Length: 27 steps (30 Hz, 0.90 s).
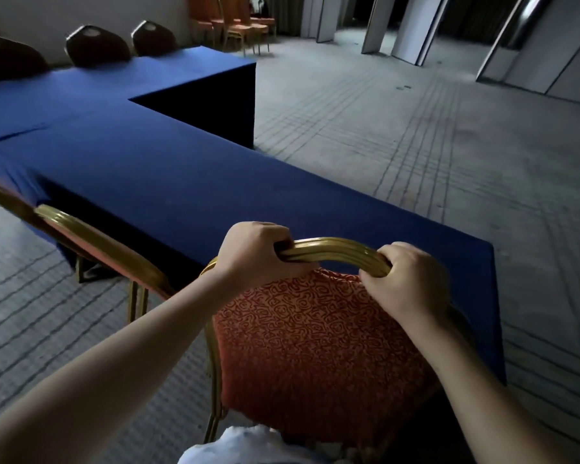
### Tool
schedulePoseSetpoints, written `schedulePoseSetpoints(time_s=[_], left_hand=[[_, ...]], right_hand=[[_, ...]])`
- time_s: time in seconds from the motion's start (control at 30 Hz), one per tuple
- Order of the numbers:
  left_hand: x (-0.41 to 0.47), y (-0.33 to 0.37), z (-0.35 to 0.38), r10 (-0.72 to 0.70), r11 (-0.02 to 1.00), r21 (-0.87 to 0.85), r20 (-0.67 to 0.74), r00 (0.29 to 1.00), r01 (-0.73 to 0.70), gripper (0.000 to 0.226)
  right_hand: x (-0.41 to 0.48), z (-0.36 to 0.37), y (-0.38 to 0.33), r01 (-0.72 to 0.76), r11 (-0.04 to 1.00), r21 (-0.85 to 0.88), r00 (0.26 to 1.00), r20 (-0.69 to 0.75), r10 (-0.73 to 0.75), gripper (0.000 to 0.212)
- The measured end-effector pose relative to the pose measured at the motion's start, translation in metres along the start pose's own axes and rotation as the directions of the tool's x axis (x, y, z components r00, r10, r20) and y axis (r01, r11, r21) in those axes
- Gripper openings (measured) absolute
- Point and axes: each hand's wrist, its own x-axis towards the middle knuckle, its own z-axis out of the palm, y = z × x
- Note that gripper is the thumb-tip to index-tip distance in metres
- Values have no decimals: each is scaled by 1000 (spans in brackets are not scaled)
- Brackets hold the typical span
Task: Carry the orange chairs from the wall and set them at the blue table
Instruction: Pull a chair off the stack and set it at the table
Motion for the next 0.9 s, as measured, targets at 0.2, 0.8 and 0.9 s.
schedulePoseSetpoints(time_s=[0.2, 0.8, 0.9], left_hand=[[46, -4, 28, 119, 991, -67, 7, 993, -119, 43], [0, -25, 49, 184, 977, -131, 115, 976, -168, 47], [-33, -24, 41, 196, 975, -135, 157, 968, -176, 48]], right_hand=[[20, 20, 30, -67, 998, -4, 997, -40, 67, 36], [-42, 49, 10, -155, 988, -7, 986, -67, 154, 36], [-73, 46, -5, -153, 988, -15, 987, -52, 152, 34]])
